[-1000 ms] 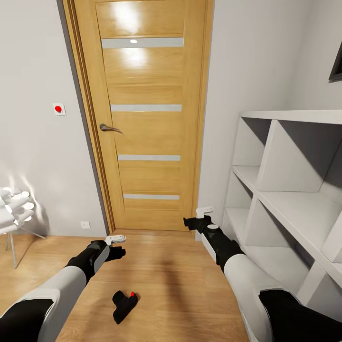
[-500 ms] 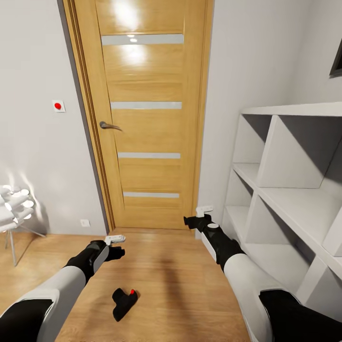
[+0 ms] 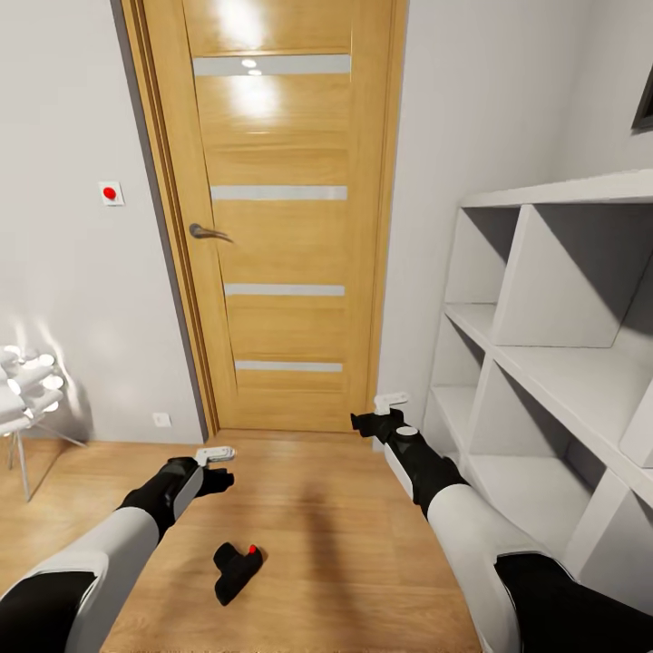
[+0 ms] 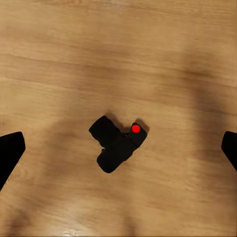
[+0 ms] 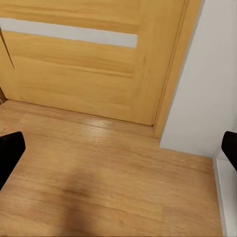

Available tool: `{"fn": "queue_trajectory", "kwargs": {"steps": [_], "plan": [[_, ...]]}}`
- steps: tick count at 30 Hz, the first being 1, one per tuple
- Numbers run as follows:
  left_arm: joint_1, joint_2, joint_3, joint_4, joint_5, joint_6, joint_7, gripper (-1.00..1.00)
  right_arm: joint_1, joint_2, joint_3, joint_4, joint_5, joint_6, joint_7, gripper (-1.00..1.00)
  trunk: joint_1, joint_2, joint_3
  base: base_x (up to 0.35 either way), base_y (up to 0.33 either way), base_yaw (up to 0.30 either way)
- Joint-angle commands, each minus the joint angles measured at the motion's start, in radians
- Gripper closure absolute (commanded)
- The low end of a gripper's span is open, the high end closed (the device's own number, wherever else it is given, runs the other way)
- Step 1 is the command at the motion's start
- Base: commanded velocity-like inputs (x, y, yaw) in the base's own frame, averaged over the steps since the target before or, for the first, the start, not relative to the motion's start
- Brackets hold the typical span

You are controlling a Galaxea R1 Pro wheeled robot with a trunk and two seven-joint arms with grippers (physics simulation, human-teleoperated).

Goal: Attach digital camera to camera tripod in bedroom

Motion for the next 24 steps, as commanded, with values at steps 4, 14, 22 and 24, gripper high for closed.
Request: {"fn": "queue_trajectory", "kwargs": {"steps": [4, 14, 22, 24], "plan": [[0.0, 0.005, -0.001, -0.034, 0.009, 0.003, 0.006, -1.0, 0.0, 0.0, 0.0, -0.002, 0.01, 0.006, 0.001, -1.0, 0.015, -0.029, -0.014, 0.0, 0.0, 0.0], [0.001, 0.036, -0.004, -0.106, 0.007, 0.001, 0.004, -1.0, 0.0, 0.0, 0.0, 0.001, 0.01, 0.005, 0.002, -1.0, 0.054, -0.099, -0.045, 0.0, 0.0, 0.0], [0.002, 0.042, -0.005, -0.093, 0.006, -0.001, 0.003, -1.0, 0.0, 0.0, 0.001, 0.001, 0.01, 0.005, -0.001, -1.0, 0.084, -0.155, -0.07, 0.0, 0.0, 0.0], [0.003, 0.045, -0.005, -0.089, 0.006, -0.002, 0.003, -1.0, 0.0, 0.0, 0.001, 0.001, 0.01, 0.005, -0.001, -1.0, 0.092, -0.169, -0.076, 0.0, 0.0, 0.0]]}}
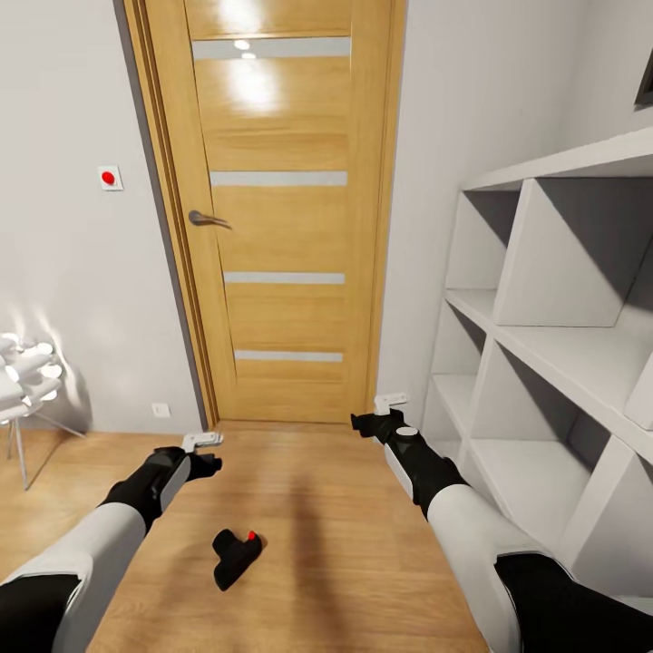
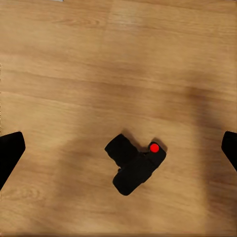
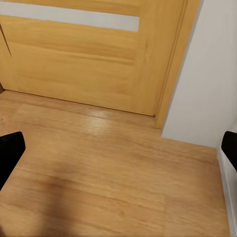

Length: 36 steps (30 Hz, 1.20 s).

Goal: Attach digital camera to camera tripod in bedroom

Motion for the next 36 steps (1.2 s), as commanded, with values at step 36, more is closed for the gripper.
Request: {"fn": "queue_trajectory", "kwargs": {"steps": [36], "plan": [[0.001, 0.02, -0.001, 0.074, 0.01, -0.078, 0.005, -1.0, 0.0, 0.0, 0.001, -0.001, 0.008, 0.007, 0.002, -1.0, 0.043, -0.063, -0.134, 0.0, 0.0, 0.0]]}}
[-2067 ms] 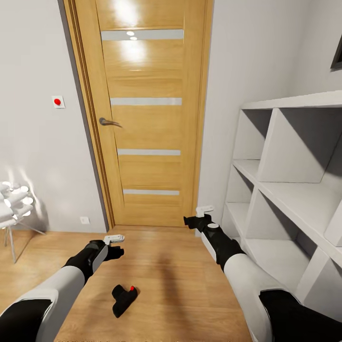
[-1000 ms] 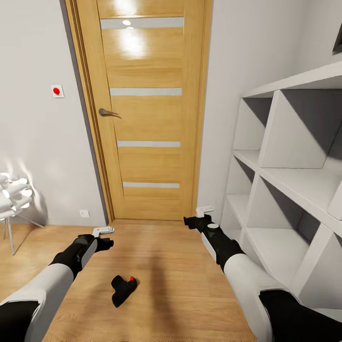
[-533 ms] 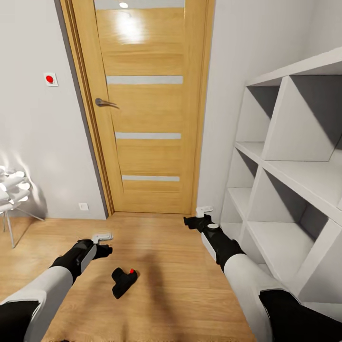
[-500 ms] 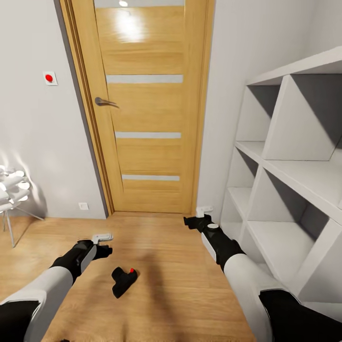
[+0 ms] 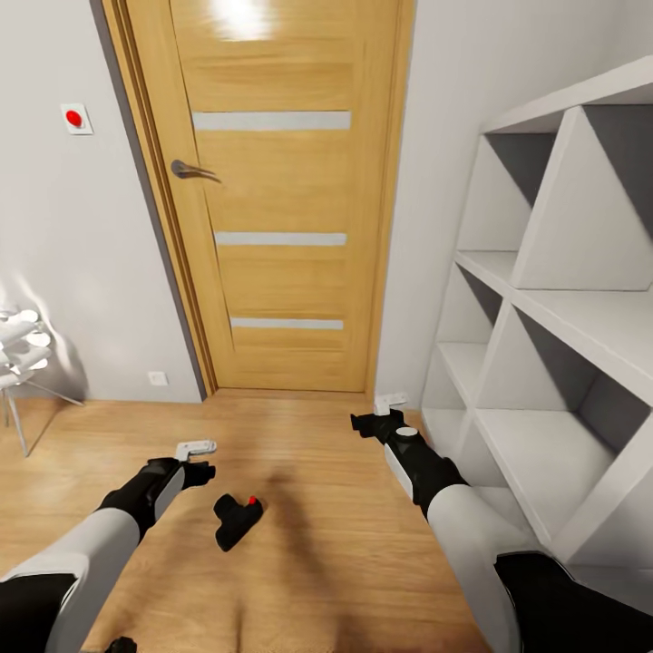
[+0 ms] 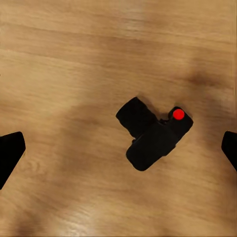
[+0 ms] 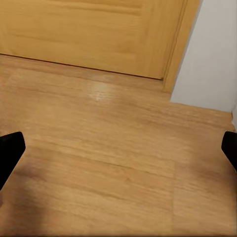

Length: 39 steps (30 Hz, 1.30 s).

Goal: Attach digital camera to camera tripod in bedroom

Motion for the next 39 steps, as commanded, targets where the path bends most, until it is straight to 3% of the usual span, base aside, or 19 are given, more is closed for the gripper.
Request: {"fn": "queue_trajectory", "kwargs": {"steps": [1, 7, 16, 21, 26, 33, 36, 39], "plan": [[0.0, 0.0, -0.001, -0.011, 0.011, 0.006, 0.006, -1.0, 0.0, 0.0, 0.0, -0.002, 0.01, 0.007, 0.001, -1.0, 0.0, -0.001, -0.005, 0.0, 0.0, 0.0], [0.0, -0.004, -0.007, -0.048, 0.012, 0.007, 0.006, -1.0, 0.0, 0.0, 0.0, -0.002, 0.01, 0.007, 0.001, -1.0, 0.003, -0.002, -0.028, 0.0, 0.0, 0.0], [0.0, -0.016, -0.068, -0.041, 0.013, 0.008, 0.004, -1.0, 0.0, 0.0, 0.0, -0.006, 0.011, 0.004, 0.006, -1.0, 0.007, -0.004, -0.063, 0.0, 0.0, 0.0], [0.0, -0.024, -0.077, -0.03, 0.014, 0.007, 0.003, -1.0, 0.0, 0.0, 0.0, -0.037, 0.01, -0.014, 0.007, -1.0, 0.009, -0.005, -0.082, 0.0, 0.0, 0.0], [0.0, -0.026, -0.08, -0.021, 0.014, 0.008, 0.003, -1.0, 0.0, 0.0, 0.011, -0.208, 0.008, -0.055, 0.002, -1.0, 0.011, -0.007, -0.102, 0.0, 0.0, 0.0], [0.0, -0.032, -0.081, -0.012, 0.014, 0.008, 0.003, -1.0, 0.0, 0.0, 0.061, -0.339, 0.007, -0.048, 0.0, -1.0, 0.015, -0.008, -0.129, 0.0, 0.0, 0.0], [0.0, -0.041, -0.081, -0.001, 0.013, 0.009, 0.003, -1.0, 0.0, 0.0, 0.097, -0.43, 0.007, 0.001, 0.0, -1.0, 0.016, -0.009, -0.14, 0.0, 0.0, 0.0], [0.0, -0.046, -0.081, 0.004, 0.013, 0.009, 0.003, -1.0, 0.017, 0.0, 0.126, -0.592, 0.006, 0.124, -0.001, -1.0, 0.017, -0.01, -0.152, 0.0, 0.0, 0.0]]}}
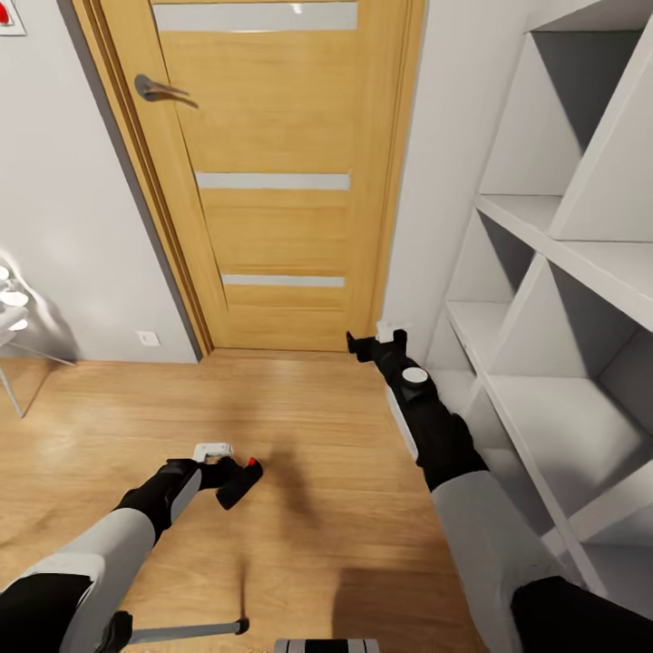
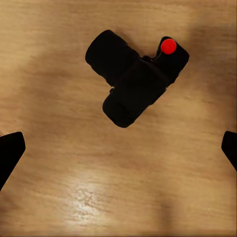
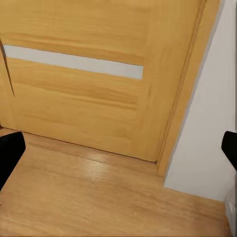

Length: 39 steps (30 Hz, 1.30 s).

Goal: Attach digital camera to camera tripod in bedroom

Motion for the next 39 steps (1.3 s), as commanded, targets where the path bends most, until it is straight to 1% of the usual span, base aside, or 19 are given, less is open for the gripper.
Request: {"fn": "queue_trajectory", "kwargs": {"steps": [1, 2, 3, 4, 5, 9, 20, 26, 39], "plan": [[0.0, 0.0, -0.008, -0.001, 0.01, 0.005, 0.006, -1.0, 0.013, 0.0, 0.005, -0.053, 0.01, 0.047, 0.001, -1.0, 0.0, -0.001, -0.005, 0.0, 0.0, 0.0], [0.0, 0.0, -0.008, 0.0, 0.01, 0.005, 0.006, -1.0, 0.031, 0.0, 0.009, -0.105, 0.01, 0.087, 0.001, -1.0, 0.001, -0.001, -0.009, 0.0, 0.0, 0.0], [0.0, -0.001, -0.008, 0.001, 0.01, 0.005, 0.006, -1.0, 0.101, 0.0, 0.016, -0.267, 0.01, 0.196, 0.0, -1.0, 0.001, -0.001, -0.013, 0.0, 0.0, 0.0], [0.0, -0.002, -0.009, 0.002, 0.011, 0.005, 0.006, -1.0, 0.163, 0.0, 0.02, -0.402, 0.01, 0.27, 0.0, -1.0, 0.002, -0.001, -0.016, 0.0, 0.0, 0.0], [0.0, -0.002, -0.01, 0.002, 0.011, 0.005, 0.006, -1.0, 0.188, 0.0, 0.022, -0.459, 0.01, 0.299, 0.0, -1.0, 0.002, -0.002, -0.02, 0.0, 0.0, 0.0], [0.0, -0.003, -0.012, -0.002, 0.01, 0.006, 0.006, -1.0, 0.223, 0.0, 0.024, -0.532, 0.01, 0.337, 0.0, -1.0, 0.004, -0.002, -0.036, 0.0, 0.0, 0.0], [0.0, -0.012, -0.01, -0.026, 0.009, 0.008, 0.008, -1.0, 0.235, 0.0, 0.025, -0.557, 0.01, 0.35, 0.0, -1.0, 0.009, -0.005, -0.078, 0.0, 0.0, 0.0], [0.0, -0.013, -0.012, -0.049, 0.009, 0.01, 0.008, -1.0, 0.235, 0.0, 0.025, -0.557, 0.009, 0.352, 0.0, -1.0, 0.011, -0.006, -0.102, 0.0, 0.0, 0.0], [0.0, -0.013, -0.013, -0.055, 0.01, 0.01, 0.008, -1.0, 0.236, 0.0, 0.025, -0.558, 0.009, 0.356, 0.0, -1.0, 0.017, -0.009, -0.152, 0.0, 0.0, 0.0]]}}
